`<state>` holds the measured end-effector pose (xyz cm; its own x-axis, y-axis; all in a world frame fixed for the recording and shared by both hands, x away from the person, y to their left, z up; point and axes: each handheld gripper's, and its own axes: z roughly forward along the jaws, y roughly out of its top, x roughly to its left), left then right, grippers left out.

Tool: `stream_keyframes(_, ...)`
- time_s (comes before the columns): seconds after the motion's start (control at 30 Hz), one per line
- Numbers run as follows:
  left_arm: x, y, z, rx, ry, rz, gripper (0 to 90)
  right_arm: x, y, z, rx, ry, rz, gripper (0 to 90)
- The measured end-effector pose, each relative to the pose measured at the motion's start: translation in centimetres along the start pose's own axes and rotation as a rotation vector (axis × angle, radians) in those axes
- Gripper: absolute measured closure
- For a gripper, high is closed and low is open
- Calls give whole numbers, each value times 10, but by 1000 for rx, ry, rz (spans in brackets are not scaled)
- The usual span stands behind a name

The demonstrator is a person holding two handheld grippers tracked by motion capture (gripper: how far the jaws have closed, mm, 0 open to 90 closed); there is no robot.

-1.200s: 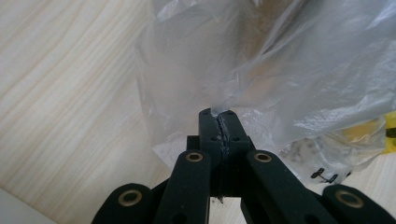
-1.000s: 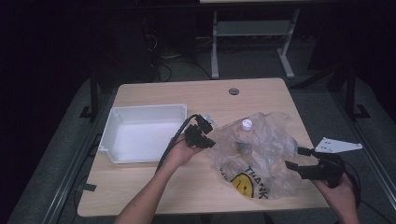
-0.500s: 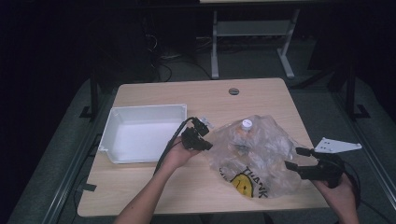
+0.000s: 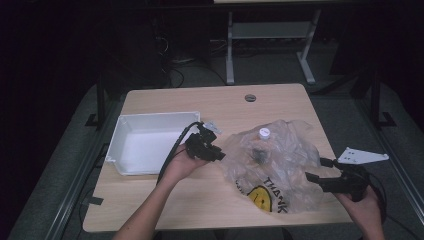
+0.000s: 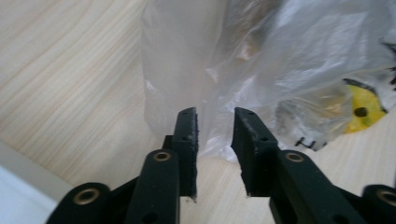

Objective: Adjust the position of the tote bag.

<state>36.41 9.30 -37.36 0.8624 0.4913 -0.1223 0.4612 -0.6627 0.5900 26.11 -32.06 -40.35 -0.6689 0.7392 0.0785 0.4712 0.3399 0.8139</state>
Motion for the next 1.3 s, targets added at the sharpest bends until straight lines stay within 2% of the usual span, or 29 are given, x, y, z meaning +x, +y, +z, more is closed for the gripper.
stream_keyframes(0.03,-2,0,-2,-11,-2,-14,670,0,0,0,0,-1,2,270)
stream_keyframes(0.07,-1,0,-5,0,-9,2,651,0,0,0,1,-1,4,270)
stream_keyframes(0.13,-3,1,-9,-18,-8,-5,636,0,0,0,-1,-1,2,270)
stream_keyframes(0.17,-3,2,-12,-13,-5,13,633,0,0,0,1,-2,2,270)
stream_keyframes(0.2,-5,3,-13,-23,-8,5,625,0,0,1,3,-1,3,270)
stream_keyframes(0.33,-13,13,-18,-42,-13,37,606,1,0,1,5,-1,4,269)
stream_keyframes(0.43,-20,24,-21,-51,-18,65,588,0,0,1,4,0,4,269)
stream_keyframes(0.8,-40,61,-22,-85,-27,119,496,-1,-1,0,3,3,7,267)
stream_keyframes(1.03,-51,80,-11,-79,-27,147,433,-2,-2,0,2,4,10,268)
stream_keyframes(1.2,-51,87,4,-38,-31,148,392,-3,-2,-1,0,6,13,267)
stream_keyframes(1.3,-49,89,13,-6,-33,151,406,-3,-2,-1,-2,6,12,267)
